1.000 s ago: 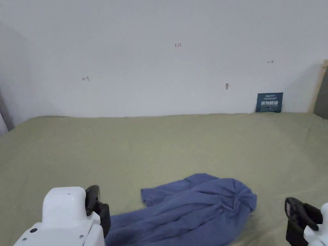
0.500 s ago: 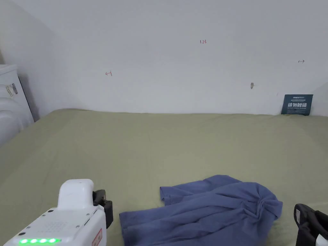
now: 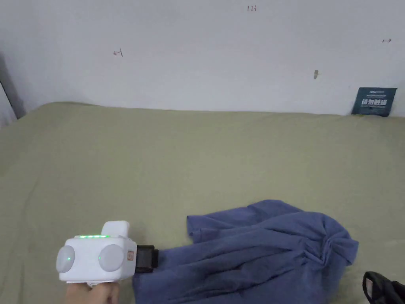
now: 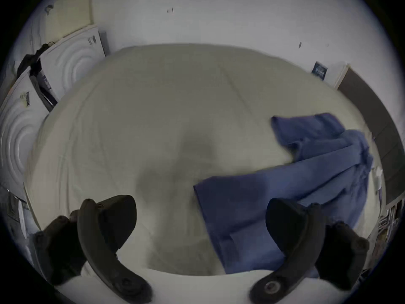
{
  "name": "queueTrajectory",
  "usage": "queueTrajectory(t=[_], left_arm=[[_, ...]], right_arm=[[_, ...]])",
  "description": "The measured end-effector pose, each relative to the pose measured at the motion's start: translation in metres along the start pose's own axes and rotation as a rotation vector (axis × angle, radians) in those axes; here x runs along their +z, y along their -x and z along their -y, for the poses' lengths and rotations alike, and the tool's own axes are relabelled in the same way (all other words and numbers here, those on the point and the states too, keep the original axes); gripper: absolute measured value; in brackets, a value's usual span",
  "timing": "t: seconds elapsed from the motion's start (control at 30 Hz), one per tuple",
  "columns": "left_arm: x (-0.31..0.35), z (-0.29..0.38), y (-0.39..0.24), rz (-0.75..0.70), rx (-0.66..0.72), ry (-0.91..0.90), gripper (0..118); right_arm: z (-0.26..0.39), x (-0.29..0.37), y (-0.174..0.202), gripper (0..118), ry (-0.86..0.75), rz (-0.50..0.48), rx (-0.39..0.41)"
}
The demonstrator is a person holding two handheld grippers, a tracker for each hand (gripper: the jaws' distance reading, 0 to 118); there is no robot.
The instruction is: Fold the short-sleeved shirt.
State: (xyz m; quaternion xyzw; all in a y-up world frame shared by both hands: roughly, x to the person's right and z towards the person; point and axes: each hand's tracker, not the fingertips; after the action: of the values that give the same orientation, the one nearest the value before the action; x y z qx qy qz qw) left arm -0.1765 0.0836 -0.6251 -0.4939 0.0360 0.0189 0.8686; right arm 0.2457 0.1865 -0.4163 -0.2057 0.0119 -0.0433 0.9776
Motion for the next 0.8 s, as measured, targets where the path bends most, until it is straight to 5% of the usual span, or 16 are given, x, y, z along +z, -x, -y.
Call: queueTrajectory(t=[0.17,0.23,0.27,0.33,0.4,0.6,0.7,0.73,0.77,0.8], left_arm=[[-0.035,-0.001,-0.010,-0.035,-0.037,0.050,110],[-0.033,0.000,-0.005,-0.030,-0.015,0.030,92],[-0.029,0.000,-0.006,-0.022,-0.020,0.027,80],[-0.017,0.000,-0.007,-0.017,-0.049,0.017,11],[-0.009,0.000,-0.005,0.040,-0.044,0.005,0],[-0.012,-0.003,0.005,0.031,-0.024,-0.003,0],[-0.018,-0.003,0.006,0.033,-0.031,0.001,0],[-0.020,-0.002,0.005,0.043,-0.036,0.016,0],[-0.018,0.001,0.002,0.041,-0.044,0.016,0],[-0.018,0.001,0.002,0.040,-0.044,0.014,0]], right_arm=[[0.009,-0.016,-0.011,1,0.060,0.019,-0.009],[0.012,-0.017,-0.015,1,0.072,0.018,-0.010],[0.014,-0.016,-0.017,1,0.084,0.020,-0.018],[0.016,-0.019,-0.025,1,0.111,0.020,-0.035],[0.018,-0.023,-0.034,1,0.127,0.038,-0.049],[0.009,-0.070,-0.069,1,0.214,0.134,-0.009],[-0.004,-0.115,-0.092,1,0.289,0.100,-0.081],[-0.008,-0.130,-0.099,5,0.292,0.079,-0.119],[-0.013,-0.145,-0.104,27,0.308,0.073,-0.136],[-0.017,-0.162,-0.110,72,0.329,0.064,-0.131]])
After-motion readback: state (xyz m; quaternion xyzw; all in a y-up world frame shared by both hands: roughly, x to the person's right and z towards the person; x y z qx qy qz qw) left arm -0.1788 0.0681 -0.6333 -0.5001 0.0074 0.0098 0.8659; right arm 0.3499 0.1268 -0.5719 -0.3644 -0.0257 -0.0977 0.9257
